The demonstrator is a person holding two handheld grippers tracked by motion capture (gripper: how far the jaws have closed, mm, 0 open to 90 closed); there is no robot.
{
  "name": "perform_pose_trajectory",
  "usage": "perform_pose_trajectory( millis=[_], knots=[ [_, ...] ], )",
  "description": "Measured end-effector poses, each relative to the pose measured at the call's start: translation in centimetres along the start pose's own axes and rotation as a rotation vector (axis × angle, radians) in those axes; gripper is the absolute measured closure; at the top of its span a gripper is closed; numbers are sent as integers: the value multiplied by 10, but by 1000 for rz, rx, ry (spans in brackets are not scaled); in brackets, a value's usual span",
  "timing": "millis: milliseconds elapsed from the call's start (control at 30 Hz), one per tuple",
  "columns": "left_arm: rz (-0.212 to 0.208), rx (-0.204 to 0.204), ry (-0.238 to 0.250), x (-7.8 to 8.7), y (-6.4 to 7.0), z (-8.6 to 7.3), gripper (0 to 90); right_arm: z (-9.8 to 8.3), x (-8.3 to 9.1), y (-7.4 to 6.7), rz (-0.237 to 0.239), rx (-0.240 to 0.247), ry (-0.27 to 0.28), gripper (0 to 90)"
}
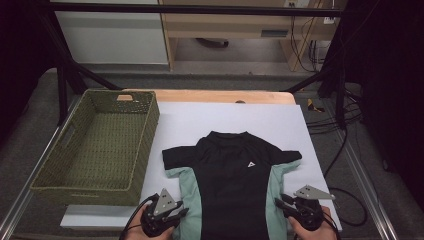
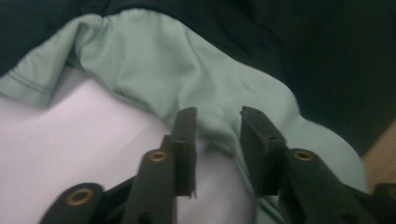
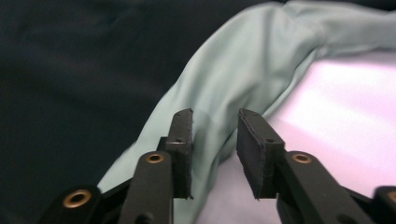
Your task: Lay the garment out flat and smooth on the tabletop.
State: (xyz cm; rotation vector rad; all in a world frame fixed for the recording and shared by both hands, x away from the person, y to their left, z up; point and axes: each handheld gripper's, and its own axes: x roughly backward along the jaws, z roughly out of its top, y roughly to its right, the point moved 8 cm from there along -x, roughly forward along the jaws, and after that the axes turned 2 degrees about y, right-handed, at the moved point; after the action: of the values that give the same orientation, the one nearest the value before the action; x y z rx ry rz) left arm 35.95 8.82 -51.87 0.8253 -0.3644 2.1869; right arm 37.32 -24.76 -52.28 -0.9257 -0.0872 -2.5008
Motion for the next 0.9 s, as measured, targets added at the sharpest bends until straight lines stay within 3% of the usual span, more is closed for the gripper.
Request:
perform_pose_trajectory(
  millis=[133, 233, 433, 600, 633, 767, 900],
  knots=[
    [14, -13, -29, -15, -5, 2, 647, 7, -9, 6, -34, -16, 2, 597],
    [9, -10, -37, -23, -7, 2, 671, 10, -15, 8, -29, -13, -1, 611],
    [-16, -18, -60, -27, -12, 7, 767, 24, -24, 17, -30, -26, 14, 615],
    [-34, -2, -35, -26, -14, 6, 836, 32, -31, 24, -31, -61, -2, 613],
    [-35, -4, -33, -26, -14, 5, 841, 30, -34, 23, -27, -63, -12, 641],
    [-59, -1, -44, -19, -12, 1, 860, 24, -39, 16, 5, -47, -34, 890],
    [-97, -12, -70, -7, -5, -7, 866, 18, -33, 12, 17, -11, -63, 900]
  ],
)
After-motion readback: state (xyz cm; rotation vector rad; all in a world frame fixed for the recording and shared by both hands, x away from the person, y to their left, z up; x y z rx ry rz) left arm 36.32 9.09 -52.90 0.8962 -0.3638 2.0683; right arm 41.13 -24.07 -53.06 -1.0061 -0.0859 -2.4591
